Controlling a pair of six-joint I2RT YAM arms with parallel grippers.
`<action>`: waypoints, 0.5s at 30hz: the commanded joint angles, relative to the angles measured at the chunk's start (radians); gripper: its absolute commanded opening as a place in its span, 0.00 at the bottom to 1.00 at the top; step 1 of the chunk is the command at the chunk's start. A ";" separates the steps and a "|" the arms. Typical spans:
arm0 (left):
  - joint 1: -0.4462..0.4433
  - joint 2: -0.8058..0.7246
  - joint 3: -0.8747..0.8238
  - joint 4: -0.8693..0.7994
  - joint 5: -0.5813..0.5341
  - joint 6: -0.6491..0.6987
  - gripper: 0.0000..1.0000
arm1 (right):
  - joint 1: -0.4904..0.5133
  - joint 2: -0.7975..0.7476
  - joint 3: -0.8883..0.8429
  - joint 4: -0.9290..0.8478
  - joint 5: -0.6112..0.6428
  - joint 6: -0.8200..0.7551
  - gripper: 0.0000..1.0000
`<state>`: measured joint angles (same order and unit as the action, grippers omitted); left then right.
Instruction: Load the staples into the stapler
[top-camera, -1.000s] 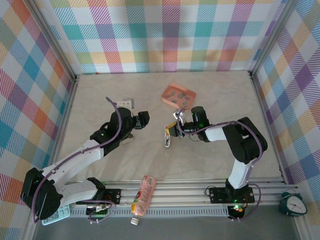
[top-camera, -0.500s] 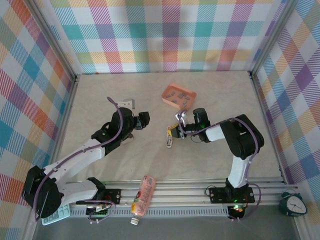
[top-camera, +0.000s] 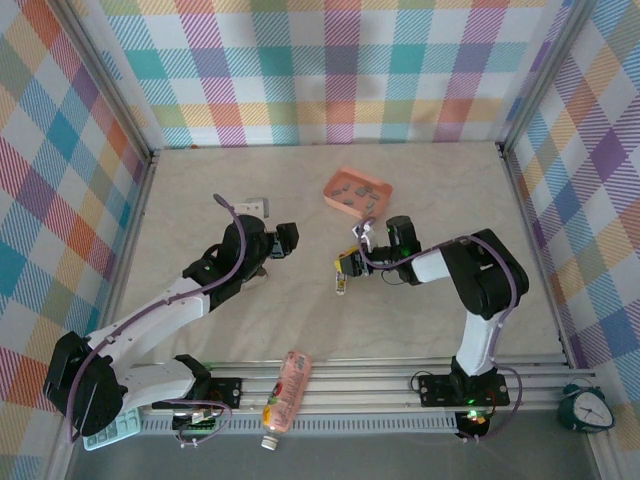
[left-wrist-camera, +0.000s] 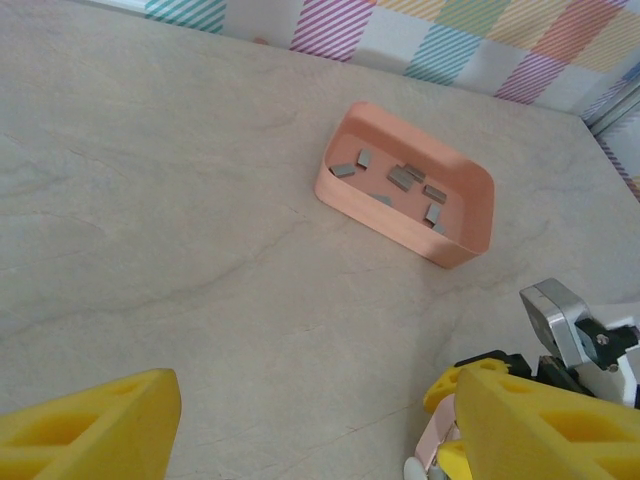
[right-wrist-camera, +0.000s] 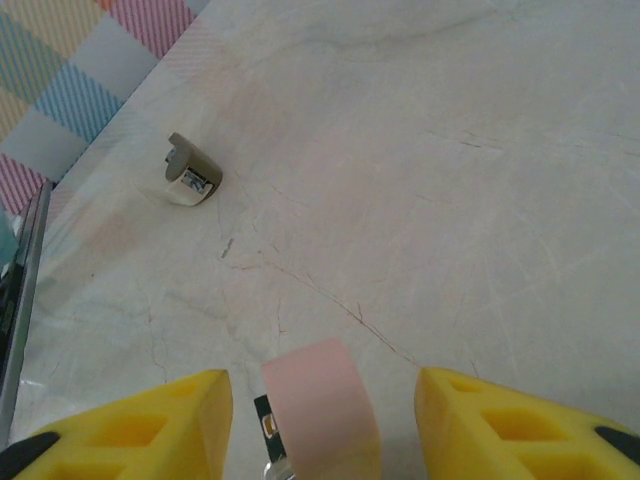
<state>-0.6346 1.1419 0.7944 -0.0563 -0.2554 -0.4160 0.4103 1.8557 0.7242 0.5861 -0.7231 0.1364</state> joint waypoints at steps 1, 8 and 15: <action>-0.007 -0.013 0.010 -0.061 -0.042 -0.048 0.72 | -0.007 -0.093 0.061 -0.187 0.085 0.083 0.54; -0.007 -0.015 0.044 -0.198 -0.086 -0.132 0.72 | 0.095 -0.240 0.144 -0.684 0.395 0.215 0.56; -0.004 -0.016 0.006 -0.198 -0.069 -0.172 0.73 | 0.240 -0.336 0.228 -1.063 0.705 0.418 0.57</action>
<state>-0.6346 1.1416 0.8093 -0.2382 -0.3164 -0.5587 0.6140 1.5398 0.9062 -0.2287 -0.1978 0.4355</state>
